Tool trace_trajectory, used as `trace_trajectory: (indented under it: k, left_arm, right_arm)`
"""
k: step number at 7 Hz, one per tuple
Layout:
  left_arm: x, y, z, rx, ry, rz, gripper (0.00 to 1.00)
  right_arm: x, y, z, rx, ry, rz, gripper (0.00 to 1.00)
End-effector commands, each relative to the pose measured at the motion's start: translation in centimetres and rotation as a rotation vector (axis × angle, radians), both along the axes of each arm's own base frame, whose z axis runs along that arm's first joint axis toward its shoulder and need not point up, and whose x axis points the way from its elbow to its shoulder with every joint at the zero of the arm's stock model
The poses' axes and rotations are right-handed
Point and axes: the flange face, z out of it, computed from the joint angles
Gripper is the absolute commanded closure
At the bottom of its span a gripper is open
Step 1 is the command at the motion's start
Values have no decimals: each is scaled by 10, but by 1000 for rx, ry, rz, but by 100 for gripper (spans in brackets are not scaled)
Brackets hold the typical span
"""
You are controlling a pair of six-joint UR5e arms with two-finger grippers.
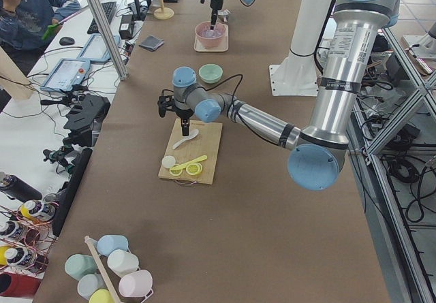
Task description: Put spoon and ice into bowl
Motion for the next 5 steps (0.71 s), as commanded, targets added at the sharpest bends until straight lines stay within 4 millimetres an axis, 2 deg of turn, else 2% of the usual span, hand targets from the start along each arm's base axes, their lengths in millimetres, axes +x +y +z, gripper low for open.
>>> trace_trajectory:
  k: [1,5]
  left_arm:
    - [17,-3,0,-16,-8,-3,3]
    - [20,0,0,-12,-16,-15,3]
  right_arm:
    - [-22,-12,10,-12,27,12,17]
    - [-24,-15,22,-19,52,22,36]
